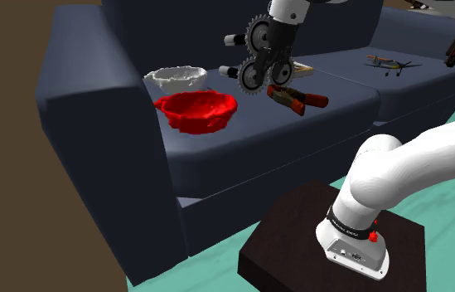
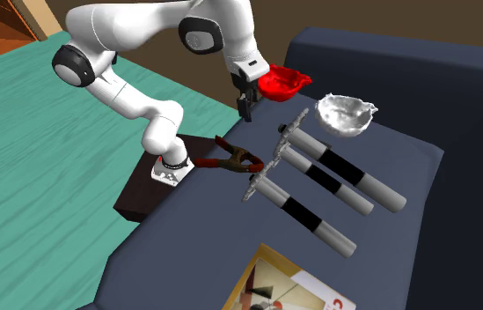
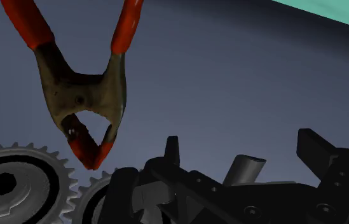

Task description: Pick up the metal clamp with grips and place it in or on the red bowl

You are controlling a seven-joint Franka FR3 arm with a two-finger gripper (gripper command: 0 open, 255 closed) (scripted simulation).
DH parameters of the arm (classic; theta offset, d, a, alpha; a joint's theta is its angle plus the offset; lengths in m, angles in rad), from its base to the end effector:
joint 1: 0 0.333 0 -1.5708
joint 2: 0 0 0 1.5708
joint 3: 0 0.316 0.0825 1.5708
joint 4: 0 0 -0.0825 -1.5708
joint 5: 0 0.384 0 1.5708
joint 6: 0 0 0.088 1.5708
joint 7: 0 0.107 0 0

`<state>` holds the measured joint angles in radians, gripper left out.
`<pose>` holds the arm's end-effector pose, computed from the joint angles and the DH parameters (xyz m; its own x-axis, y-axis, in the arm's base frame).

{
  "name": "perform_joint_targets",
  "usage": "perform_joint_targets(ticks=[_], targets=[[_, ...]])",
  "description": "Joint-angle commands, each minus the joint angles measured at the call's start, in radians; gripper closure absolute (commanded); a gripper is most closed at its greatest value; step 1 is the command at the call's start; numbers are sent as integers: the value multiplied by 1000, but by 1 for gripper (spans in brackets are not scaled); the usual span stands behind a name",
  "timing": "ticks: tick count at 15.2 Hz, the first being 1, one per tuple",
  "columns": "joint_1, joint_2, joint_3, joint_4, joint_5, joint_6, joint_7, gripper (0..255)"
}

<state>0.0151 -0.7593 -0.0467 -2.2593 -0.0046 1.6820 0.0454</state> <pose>0.3253 -0.0164 0.6388 0.9814 -0.0691 0.1789 -0.0637 -0.9973 -0.0357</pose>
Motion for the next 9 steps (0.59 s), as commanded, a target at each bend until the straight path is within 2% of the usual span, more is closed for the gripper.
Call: perform_joint_targets(ticks=[1, 9], targets=[[0, 0, 0, 0, 0, 0, 0, 0], [-31, -40, -155, -47, -138, -77, -252, 0]])
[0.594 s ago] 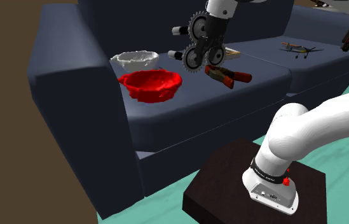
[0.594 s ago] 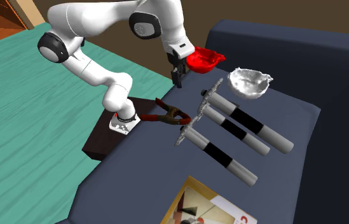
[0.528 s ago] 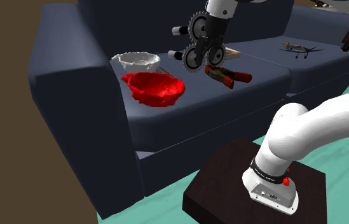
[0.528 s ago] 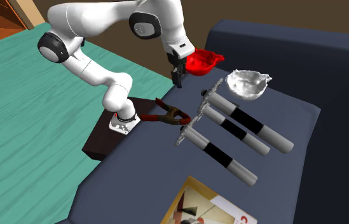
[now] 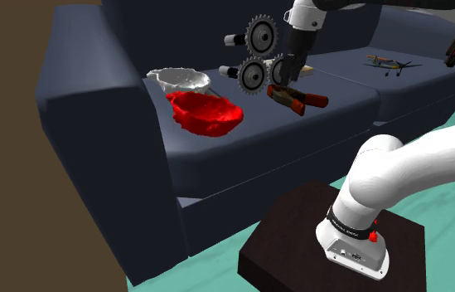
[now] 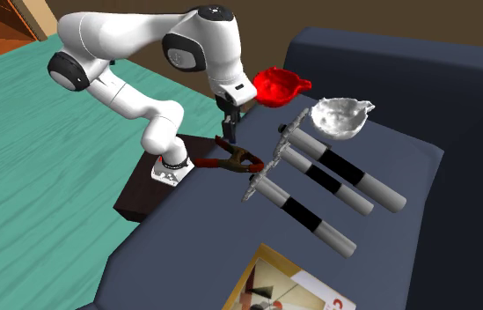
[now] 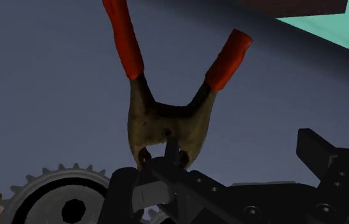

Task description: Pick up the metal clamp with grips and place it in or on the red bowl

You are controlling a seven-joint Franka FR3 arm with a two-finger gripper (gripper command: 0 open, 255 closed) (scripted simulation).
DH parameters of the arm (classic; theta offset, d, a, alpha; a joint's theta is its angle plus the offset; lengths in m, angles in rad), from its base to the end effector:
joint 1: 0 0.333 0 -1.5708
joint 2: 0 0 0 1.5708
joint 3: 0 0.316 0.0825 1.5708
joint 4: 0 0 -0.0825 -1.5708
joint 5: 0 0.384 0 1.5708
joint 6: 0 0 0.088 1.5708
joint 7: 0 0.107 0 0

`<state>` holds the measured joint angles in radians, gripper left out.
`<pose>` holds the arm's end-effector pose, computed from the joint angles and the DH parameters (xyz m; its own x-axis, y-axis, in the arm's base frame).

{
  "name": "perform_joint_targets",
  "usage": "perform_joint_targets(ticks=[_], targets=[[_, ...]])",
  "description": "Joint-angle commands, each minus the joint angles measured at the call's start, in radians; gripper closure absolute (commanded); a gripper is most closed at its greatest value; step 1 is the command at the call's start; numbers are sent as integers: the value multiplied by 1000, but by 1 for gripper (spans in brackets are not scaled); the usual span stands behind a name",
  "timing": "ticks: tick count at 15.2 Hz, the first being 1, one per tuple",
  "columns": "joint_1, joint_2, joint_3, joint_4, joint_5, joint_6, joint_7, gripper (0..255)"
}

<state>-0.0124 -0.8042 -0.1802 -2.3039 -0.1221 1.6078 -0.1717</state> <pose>0.2983 -0.0918 0.6185 0.9947 0.0259 0.0991 0.0251 -0.9996 0.0095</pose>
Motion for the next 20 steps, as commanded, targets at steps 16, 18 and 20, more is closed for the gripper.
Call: perform_joint_targets(ticks=[16, 18, 20], targets=[[-34, 5, -157, -101, -156, 57, -216, 0], [-34, 5, -157, -101, -156, 57, -216, 0], [-34, 5, -157, -101, -156, 57, -216, 0]])
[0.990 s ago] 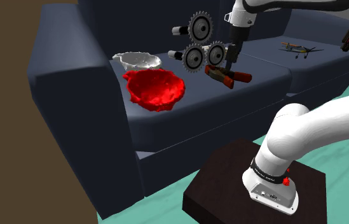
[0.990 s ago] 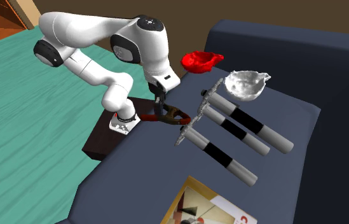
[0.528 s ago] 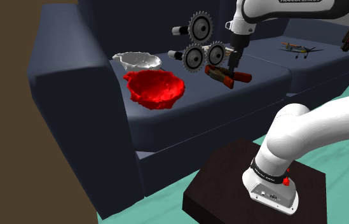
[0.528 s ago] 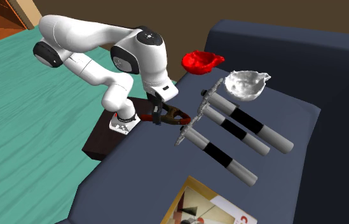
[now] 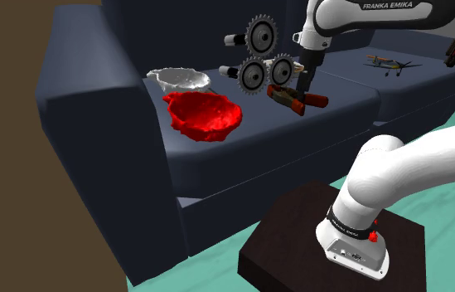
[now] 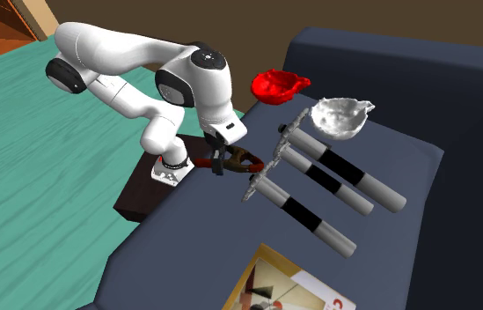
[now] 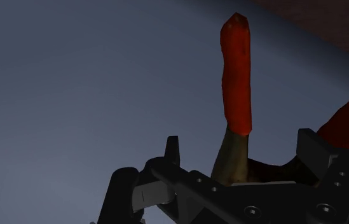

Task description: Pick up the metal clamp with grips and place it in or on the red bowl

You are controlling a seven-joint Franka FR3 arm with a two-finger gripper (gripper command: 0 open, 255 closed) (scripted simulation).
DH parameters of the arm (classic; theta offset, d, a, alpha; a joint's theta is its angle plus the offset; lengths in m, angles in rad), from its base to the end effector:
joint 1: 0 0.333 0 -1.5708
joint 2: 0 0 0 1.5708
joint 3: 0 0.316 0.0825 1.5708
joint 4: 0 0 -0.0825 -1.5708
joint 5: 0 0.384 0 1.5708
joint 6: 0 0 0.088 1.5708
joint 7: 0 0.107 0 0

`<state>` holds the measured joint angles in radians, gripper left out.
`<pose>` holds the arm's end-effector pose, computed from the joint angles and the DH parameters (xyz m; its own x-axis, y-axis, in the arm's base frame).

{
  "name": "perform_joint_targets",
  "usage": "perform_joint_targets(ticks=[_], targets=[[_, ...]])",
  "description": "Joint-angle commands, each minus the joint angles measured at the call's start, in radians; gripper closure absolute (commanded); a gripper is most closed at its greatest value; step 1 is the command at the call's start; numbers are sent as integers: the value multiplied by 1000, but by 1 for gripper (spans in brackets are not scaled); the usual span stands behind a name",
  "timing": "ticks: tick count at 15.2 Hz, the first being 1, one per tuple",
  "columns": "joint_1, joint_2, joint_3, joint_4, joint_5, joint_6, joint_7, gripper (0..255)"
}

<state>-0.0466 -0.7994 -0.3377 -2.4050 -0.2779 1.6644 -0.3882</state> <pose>0.2824 -0.1704 0.5612 0.9927 0.1197 0.0150 0.1189 -0.9918 0.0466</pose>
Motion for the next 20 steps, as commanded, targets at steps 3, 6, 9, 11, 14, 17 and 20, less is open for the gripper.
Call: perform_joint_targets(ticks=[3, 6, 9, 11, 14, 17, 20], targets=[[0, 0, 0, 0, 0, 0, 0, 255], [0, 0, 0, 0, 0, 0, 0, 255], [0, 0, 0, 0, 0, 0, 0, 255], [0, 0, 0, 0, 0, 0, 0, 255], [4, 8, 7, 44, 7, -36, -3, 255], [7, 17, 14, 90, 14, -73, -7, 255], [11, 29, 20, 137, 21, -108, -11, 255]])
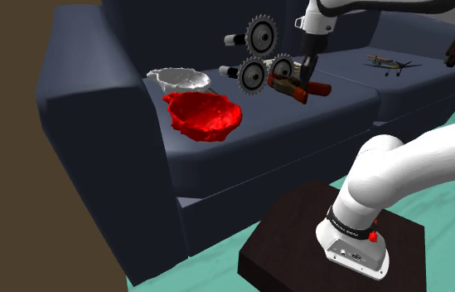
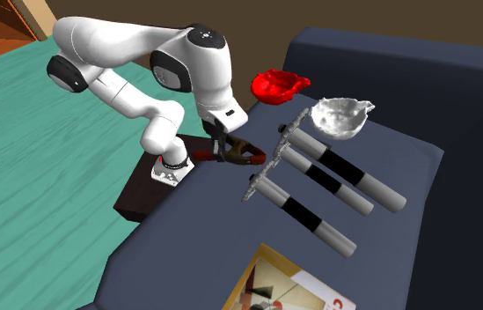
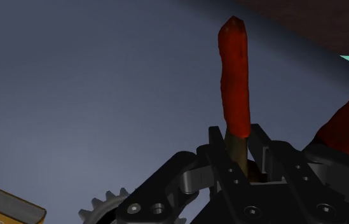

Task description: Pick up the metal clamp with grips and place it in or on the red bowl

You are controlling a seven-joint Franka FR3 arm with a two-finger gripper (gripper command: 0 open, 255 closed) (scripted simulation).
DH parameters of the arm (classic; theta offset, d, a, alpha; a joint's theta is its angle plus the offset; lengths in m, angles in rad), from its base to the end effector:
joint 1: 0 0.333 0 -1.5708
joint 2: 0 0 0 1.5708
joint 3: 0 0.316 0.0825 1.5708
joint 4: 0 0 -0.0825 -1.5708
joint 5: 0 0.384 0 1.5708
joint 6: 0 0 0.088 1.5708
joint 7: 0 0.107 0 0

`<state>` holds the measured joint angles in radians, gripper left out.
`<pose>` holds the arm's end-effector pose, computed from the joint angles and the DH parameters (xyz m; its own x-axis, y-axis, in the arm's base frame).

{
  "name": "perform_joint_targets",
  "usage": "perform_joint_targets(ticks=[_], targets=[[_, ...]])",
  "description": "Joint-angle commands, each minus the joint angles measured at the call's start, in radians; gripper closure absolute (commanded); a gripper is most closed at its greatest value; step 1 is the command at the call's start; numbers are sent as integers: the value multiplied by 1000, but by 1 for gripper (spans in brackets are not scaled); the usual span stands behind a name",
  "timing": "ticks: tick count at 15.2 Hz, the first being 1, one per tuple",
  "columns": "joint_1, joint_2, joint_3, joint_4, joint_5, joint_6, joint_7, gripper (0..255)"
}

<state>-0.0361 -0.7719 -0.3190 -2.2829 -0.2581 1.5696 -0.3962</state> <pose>0.2835 -0.1699 0.6032 0.9927 0.1197 0.0150 0.1189 -0.9918 0.0468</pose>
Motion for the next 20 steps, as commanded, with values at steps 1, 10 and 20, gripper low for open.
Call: perform_joint_targets(ticks=[1, 10, 20], targets=[[1, 5, 3, 31, 3, -25, -4, 255], [12, 51, 17, 183, 21, -132, -16, 255], [22, 120, 27, 372, 37, -252, -34, 255]])
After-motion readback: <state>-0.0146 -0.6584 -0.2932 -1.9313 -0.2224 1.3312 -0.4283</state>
